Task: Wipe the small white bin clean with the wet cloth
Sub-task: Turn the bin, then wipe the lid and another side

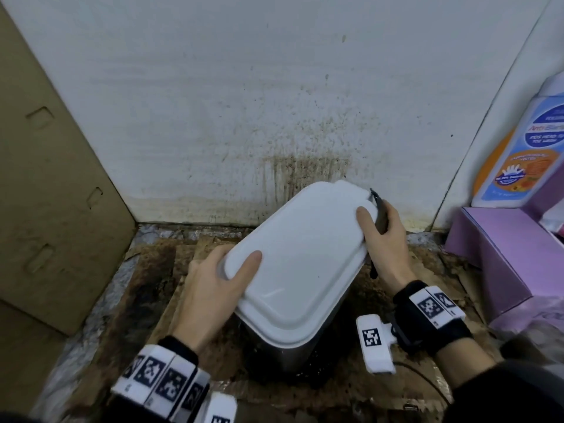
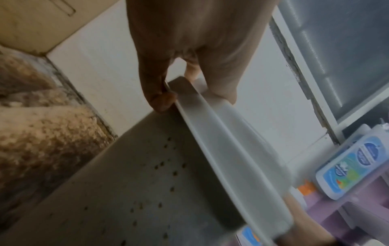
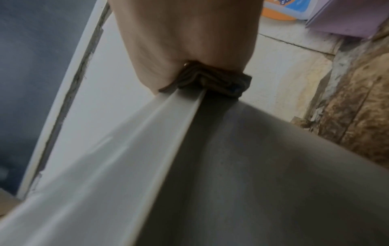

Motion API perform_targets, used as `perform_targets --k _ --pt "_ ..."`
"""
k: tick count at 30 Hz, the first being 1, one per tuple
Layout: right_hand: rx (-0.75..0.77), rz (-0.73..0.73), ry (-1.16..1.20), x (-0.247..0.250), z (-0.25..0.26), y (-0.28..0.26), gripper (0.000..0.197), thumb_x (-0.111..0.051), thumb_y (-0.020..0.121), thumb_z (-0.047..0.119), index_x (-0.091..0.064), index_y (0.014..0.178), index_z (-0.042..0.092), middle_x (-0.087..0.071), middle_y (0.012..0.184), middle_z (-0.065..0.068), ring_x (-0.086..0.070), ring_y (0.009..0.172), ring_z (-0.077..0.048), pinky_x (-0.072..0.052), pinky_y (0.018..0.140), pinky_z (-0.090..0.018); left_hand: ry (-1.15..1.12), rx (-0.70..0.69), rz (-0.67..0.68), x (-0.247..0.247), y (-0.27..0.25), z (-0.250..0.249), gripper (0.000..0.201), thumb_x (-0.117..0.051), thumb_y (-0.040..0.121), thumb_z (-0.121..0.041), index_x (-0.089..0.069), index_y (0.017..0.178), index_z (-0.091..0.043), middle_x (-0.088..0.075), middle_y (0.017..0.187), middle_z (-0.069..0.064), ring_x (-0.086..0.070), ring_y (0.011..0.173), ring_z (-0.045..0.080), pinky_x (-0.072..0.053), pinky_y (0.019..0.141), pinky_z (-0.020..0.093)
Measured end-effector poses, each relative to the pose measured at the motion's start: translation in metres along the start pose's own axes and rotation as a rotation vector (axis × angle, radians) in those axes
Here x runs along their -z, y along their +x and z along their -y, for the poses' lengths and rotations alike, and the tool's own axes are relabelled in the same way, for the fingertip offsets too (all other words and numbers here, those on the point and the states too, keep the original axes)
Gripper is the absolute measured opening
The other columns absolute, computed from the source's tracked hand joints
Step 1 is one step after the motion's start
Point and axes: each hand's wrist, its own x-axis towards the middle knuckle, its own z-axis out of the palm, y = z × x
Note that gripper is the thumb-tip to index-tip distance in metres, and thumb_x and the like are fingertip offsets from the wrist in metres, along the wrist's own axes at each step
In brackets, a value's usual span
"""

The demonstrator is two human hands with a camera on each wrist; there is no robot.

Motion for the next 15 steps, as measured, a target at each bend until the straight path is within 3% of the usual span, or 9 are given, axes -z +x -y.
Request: perform_targets --k 3,5,7,9,15 --pt "-0.042 -0.117 -0.031 0.005 -0.003 -0.018 0.075 -0.060 0.087 0.069 -0.040 0.152 0.036 -0.047 0.152 0.003 -0.041 0.144 -0.025 -0.041 0.115 -0.054 -0.036 -0.042 0.054 0.010 0.014 -0.006 0.066 -0.057 0.074 -0.088 -0.063 0.125 -0.047 -0.069 0.118 -0.019 -0.063 0.117 0.014 -0.057 0.091 0.045" --pt "-0.051 -0.175 -0.043 0.004 -0.002 -0.032 0.076 -0.059 0.091 0.064 -0.035 0.156 0.032 -0.039 0.157 0.000 -0.032 0.149 -0.027 -0.034 0.118 -0.047 -0.070 -0.059 0.070 0.014 0.023 -0.009 0.072 -0.060 0.075 -0.083 -0.061 0.133 -0.040 -0.067 0.125 -0.019 -0.064 0.114 0.009 -0.057 0.093 0.044" --pt "-0.070 -0.199 -0.045 0.000 0.001 -0.043 0.074 -0.059 0.097 0.056 -0.031 0.159 0.028 -0.032 0.159 -0.004 -0.021 0.151 -0.027 -0.026 0.112 -0.035 -0.082 -0.059 0.072 0.014 0.029 -0.010 0.078 -0.060 0.076 -0.082 -0.057 0.139 -0.037 -0.064 0.132 -0.017 -0.062 0.119 0.010 -0.055 0.097 0.047" --pt "-0.089 -0.191 -0.038 -0.002 0.003 -0.048 0.073 -0.057 0.099 0.052 -0.027 0.160 0.026 -0.027 0.159 -0.007 -0.015 0.152 -0.025 -0.023 0.104 -0.032 -0.104 -0.056 0.059 0.010 0.033 -0.006 0.078 -0.058 0.076 -0.084 -0.056 0.140 -0.038 -0.062 0.135 -0.015 -0.059 0.124 0.014 -0.052 0.101 0.049" --pt "-0.140 -0.228 -0.010 -0.004 0.003 -0.038 0.069 -0.051 0.100 0.058 -0.031 0.158 0.027 -0.032 0.154 -0.009 -0.022 0.149 -0.029 -0.028 0.105 -0.034 -0.165 -0.001 0.007 -0.002 0.033 0.008 0.074 -0.056 0.075 -0.088 -0.048 0.140 -0.052 -0.051 0.145 -0.005 -0.058 0.126 0.022 -0.054 0.098 0.053"
